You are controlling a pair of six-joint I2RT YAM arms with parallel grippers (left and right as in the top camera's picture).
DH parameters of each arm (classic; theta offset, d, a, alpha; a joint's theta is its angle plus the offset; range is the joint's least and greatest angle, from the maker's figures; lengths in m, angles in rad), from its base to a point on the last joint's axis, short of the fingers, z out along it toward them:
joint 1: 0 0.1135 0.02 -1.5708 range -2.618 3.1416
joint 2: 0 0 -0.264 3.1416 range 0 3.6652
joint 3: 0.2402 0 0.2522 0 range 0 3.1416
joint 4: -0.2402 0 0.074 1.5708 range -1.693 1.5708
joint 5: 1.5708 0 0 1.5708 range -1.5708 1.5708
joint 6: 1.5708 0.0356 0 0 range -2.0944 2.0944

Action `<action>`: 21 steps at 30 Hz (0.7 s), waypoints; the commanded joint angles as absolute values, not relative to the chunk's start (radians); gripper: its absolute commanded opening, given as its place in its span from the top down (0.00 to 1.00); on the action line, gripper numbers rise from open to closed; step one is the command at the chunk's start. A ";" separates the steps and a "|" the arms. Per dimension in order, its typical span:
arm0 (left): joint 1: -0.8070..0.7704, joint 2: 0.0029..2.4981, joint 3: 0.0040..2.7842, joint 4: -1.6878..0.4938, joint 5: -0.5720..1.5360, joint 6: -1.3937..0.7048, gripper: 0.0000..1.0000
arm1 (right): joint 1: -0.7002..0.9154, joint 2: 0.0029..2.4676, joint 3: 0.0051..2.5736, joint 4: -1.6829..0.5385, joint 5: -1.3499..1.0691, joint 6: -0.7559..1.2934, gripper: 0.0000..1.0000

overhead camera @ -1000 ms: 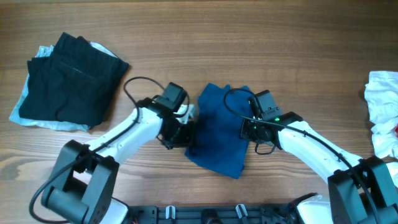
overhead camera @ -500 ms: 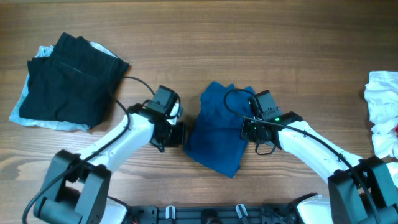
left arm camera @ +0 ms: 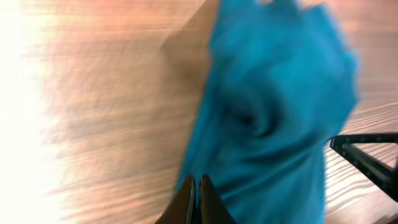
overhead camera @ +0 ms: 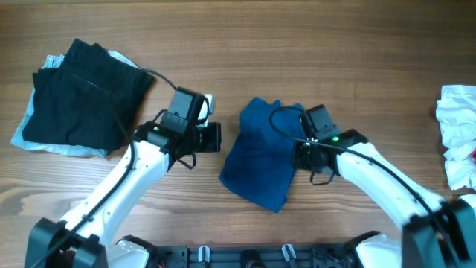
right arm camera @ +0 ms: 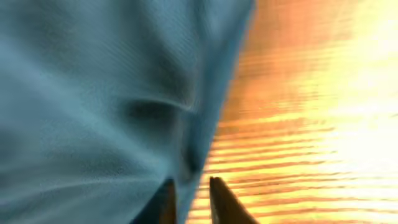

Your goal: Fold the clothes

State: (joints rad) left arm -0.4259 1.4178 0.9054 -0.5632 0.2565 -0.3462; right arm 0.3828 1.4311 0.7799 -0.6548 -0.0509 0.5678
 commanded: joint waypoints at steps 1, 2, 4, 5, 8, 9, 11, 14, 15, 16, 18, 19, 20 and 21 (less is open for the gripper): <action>-0.477 1.424 0.913 -0.517 0.279 -0.348 0.96 | 0.378 1.285 0.905 -0.635 -0.006 0.498 0.55; -0.493 1.435 0.913 -0.504 0.279 -0.348 0.96 | 0.378 1.266 0.906 -0.624 0.010 0.499 0.55; -0.527 1.465 0.913 -0.482 0.277 -0.347 0.96 | 0.378 1.261 0.905 -0.623 0.035 0.500 0.61; -0.538 1.494 0.913 -0.476 0.270 -0.348 0.96 | 0.378 1.272 0.904 -0.623 0.033 0.500 0.67; -0.542 1.605 0.913 -0.437 0.276 -0.348 0.96 | 0.378 1.335 0.903 -0.614 0.033 0.502 0.85; -0.541 1.633 0.913 -0.424 0.276 -0.348 0.96 | 0.378 1.357 0.903 -0.608 0.033 0.509 0.87; -0.541 1.699 0.913 -0.395 0.279 -0.348 0.96 | 0.378 1.415 0.903 -0.587 0.033 0.508 0.89; -0.541 1.787 0.913 -0.383 0.279 -0.356 0.96 | 0.378 1.526 0.903 -0.553 0.033 0.508 0.90; -0.541 1.802 0.913 -0.387 0.282 -0.356 0.96 | 0.378 1.559 0.903 -0.544 0.033 0.508 0.90; -0.542 1.814 0.913 -0.397 0.298 -0.356 0.96 | 0.378 1.598 0.903 -0.535 0.033 0.508 0.91; -0.542 1.816 0.913 -0.442 0.326 -0.356 0.96 | 0.378 1.675 0.903 -0.520 0.033 0.508 0.92; -0.542 1.815 0.913 -0.465 0.325 -0.356 0.96 | 0.378 1.702 0.903 -0.515 0.033 0.508 0.92; -0.542 1.815 0.913 -0.500 0.325 -0.357 0.96 | 0.378 1.733 0.903 -0.511 0.034 0.508 0.92; -0.542 1.815 0.913 -0.551 0.324 -0.376 0.96 | 0.378 1.765 0.903 -0.509 0.051 0.514 0.92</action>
State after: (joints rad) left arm -0.5350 1.7725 0.9379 -0.4480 0.3023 -0.3511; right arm 0.3824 1.6958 0.9077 -0.5083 0.0128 0.5106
